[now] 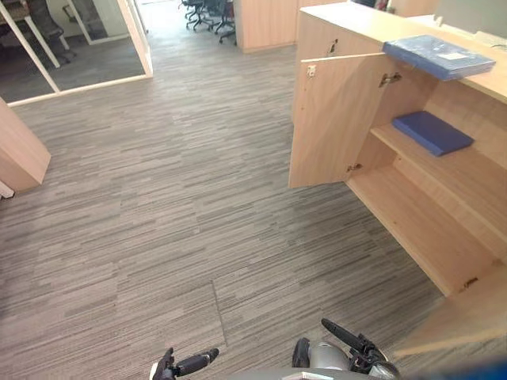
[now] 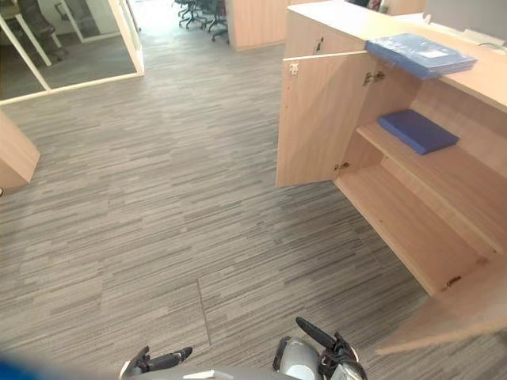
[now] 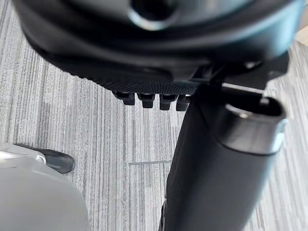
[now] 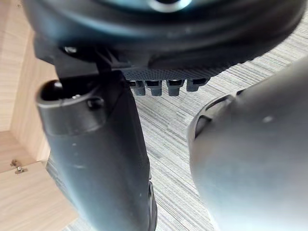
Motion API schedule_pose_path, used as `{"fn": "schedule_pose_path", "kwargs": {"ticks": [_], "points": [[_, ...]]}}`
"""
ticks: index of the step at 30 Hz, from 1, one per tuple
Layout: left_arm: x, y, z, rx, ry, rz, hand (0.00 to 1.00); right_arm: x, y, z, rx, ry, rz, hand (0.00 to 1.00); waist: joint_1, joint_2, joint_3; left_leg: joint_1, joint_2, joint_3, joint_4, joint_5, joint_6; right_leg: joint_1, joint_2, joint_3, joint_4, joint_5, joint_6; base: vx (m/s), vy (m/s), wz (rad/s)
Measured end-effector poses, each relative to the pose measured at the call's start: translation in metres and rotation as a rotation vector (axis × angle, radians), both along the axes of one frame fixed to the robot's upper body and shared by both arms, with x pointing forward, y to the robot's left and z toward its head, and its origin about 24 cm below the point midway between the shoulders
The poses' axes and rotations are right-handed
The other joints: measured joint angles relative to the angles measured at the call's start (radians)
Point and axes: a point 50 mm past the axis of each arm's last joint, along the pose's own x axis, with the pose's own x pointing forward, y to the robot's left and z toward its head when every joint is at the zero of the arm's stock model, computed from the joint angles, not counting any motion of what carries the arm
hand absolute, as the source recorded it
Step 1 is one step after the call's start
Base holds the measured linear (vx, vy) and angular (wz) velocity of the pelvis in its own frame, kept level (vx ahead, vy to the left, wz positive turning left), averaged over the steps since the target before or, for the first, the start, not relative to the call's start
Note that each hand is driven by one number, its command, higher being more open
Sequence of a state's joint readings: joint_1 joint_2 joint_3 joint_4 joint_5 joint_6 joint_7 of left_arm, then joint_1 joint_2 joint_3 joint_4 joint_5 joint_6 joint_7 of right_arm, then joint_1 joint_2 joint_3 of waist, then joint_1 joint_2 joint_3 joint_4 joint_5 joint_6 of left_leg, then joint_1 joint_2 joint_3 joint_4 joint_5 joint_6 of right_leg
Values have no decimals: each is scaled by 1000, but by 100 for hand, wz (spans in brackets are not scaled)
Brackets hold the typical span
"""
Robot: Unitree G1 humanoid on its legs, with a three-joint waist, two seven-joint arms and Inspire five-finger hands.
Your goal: Walk over to the cabinet, pick up the folder, carry it to the office cabinet, place the folder inside the office cabinet, then close the office cabinet door
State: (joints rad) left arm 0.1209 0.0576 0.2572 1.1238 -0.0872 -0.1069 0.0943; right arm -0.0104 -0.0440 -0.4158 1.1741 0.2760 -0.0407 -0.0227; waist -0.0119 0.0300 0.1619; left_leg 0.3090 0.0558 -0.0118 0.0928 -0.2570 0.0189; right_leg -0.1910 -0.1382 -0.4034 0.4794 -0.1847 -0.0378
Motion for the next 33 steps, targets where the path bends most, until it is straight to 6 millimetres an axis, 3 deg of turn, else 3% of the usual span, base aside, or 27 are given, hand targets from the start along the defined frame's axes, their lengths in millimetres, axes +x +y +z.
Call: {"fn": "schedule_pose_path", "kwargs": {"ticks": [2, 3, 4, 6, 7, 9, 12, 14, 15, 16, 17, 18, 19, 22, 23, 24, 26, 27, 28, 29, 31, 33], "points": [[-1, 2, 0, -4, -3, 38, 100, -10, 1, -2, 16, 22, -28, 100, -3, -7, -3, -29, 27, -7, 169, -8, -18, 86, 30, -24, -39, -31, -12, 453, -278, 21], [-4, 2, 0, -12, -7, 83, 100, -17, 1, -4, 18, 34, -40, 100, -5, -1, -18, -99, 50, -6, 365, -5, -56, 138, 59, -35, -87, -40, -14, 484, -248, 2], [-6, 1, 0, -19, -16, 130, 100, -21, -2, -4, 17, 40, -49, 100, -5, 11, -31, -194, 78, -12, 585, 45, -114, 184, 97, -33, -136, -43, -18, 472, -207, -9], [-9, 0, -1, -29, -14, 171, 100, -24, -5, -4, 18, 41, -74, 100, -3, 26, -31, -321, 104, -27, 879, 144, -190, 259, 139, -8, -195, -48, -31, 452, -72, -45], [-13, 3, -1, -22, -6, 175, 100, -28, -3, -5, 29, 51, -88, 100, 4, 14, -31, -370, 111, -1, 992, 136, -177, 311, 148, 23, -233, -49, -32, 435, -8, -66], [-18, 5, -1, -22, -3, 205, 100, -33, -1, -7, 41, 72, -95, 100, 11, -8, -27, -433, 120, 61, 1045, 91, -135, 386, 150, 85, -293, -44, -28, 390, 33, -81], [-17, 5, 1, -23, -39, 242, 100, -34, 1, -8, 57, 90, -122, 100, 38, -18, -21, -527, 97, 84, 948, -3, -84, 447, 129, 203, -331, -41, -23, 468, 189, -125], [-12, 7, 3, -11, -69, 237, 100, -32, 7, -9, 68, 90, -110, 100, 51, -36, -11, -572, 70, 47, 764, -29, -76, 472, 92, 279, -342, -42, -14, 322, 267, -139], [-9, 9, 4, -4, -79, 235, 100, -31, 11, -9, 74, 88, -101, 100, 60, -46, -9, -575, 49, -31, 579, -16, -78, 484, 62, 320, -351, -56, 19, 440, 410, -156], [-12, 7, 4, -1, -67, 232, 100, -31, 9, -8, 58, 81, -68, 100, 59, -30, -19, -572, 47, -137, 400, 26, -78, 495, 53, 361, -361, -87, 71, 452, 445, -129], [-14, 5, 2, -6, -54, 233, 100, -31, 6, -7, 45, 79, -56, 100, 57, -16, -23, -574, 51, -171, 375, 86, -121, 502, 54, 380, -360, -101, 93, 489, 494, -95], [-18, 12, 2, 7, -27, 241, 100, -37, 9, -9, 46, 98, -43, 100, 51, -38, -42, -566, 18, -153, 409, 88, -136, 515, 16, 412, -353, -118, 98, 405, 396, -54], [-18, 18, 3, 30, -26, 234, 100, -38, 19, -10, 71, 106, -35, 100, 43, -71, -62, -564, -5, -131, 422, 57, -122, 496, -14, 441, -326, -102, 81, 393, 372, -47], [-25, 23, 2, 32, 3, 264, 100, -40, 23, -12, 76, 123, 20, 100, 61, -98, -83, -503, -30, -33, 437, 8, -78, 447, -77, 521, -198, -81, 92, 344, 348, -84], [-35, 23, 1, 30, 34, 281, 100, -38, 21, -11, 67, 120, 44, 100, 66, -101, -91, -433, -51, 50, 401, -9, -49, 347, -128, 551, 5, -73, 89, 372, 375, -142], [-40, 23, 0, 32, 50, 288, 100, -34, 17, -10, 58, 107, 42, 100, 66, -100, -90, -382, -70, 99, 363, -9, -35, 267, -163, 558, 154, -41, 61, 351, 365, -144], [-47, 20, -1, 21, 70, 305, 100, -30, 6, -8, 34, 95, 37, 100, 55, -81, -78, -277, -95, 167, 293, -7, -5, 171, -234, 493, 366, 11, -7, 188, 218, -99], [-49, 15, -3, 6, 87, 302, 100, -30, -3, -6, -5, 90, 53, 100, 43, -61, -70, -203, -101, 196, 244, -7, -1, 131, -277, 377, 475, -1, -47, 194, 231, -92], [-51, 11, -4, -11, 97, 294, 100, -31, -10, -5, -30, 84, 57, 100, 35, -43, -78, -142, -99, 221, 185, -5, 5, 98, -296, 252, 516, -17, -61, 183, 204, -75], [-49, 10, -4, -19, 92, 287, 100, -31, -10, -5, -30, 84, 57, 100, 35, -34, -79, -112, -97, 235, 152, 0, 11, 87, -293, 206, 508, -26, -48, 204, 97, -71], [-40, 7, -5, -49, 62, 294, 100, -30, -13, -5, -22, 85, 34, 100, 21, -27, -72, -58, -82, 285, 90, 7, 5, 41, -237, 92, 378, -80, 26, 194, -27, -66], [-33, 4, -5, -57, 53, 274, 100, -28, -14, -4, -22, 84, 35, 100, 1, -16, -55, -32, -60, 302, 67, 6, -8, 25, -188, 58, 247, -90, 45, 214, -149, -42]]}}
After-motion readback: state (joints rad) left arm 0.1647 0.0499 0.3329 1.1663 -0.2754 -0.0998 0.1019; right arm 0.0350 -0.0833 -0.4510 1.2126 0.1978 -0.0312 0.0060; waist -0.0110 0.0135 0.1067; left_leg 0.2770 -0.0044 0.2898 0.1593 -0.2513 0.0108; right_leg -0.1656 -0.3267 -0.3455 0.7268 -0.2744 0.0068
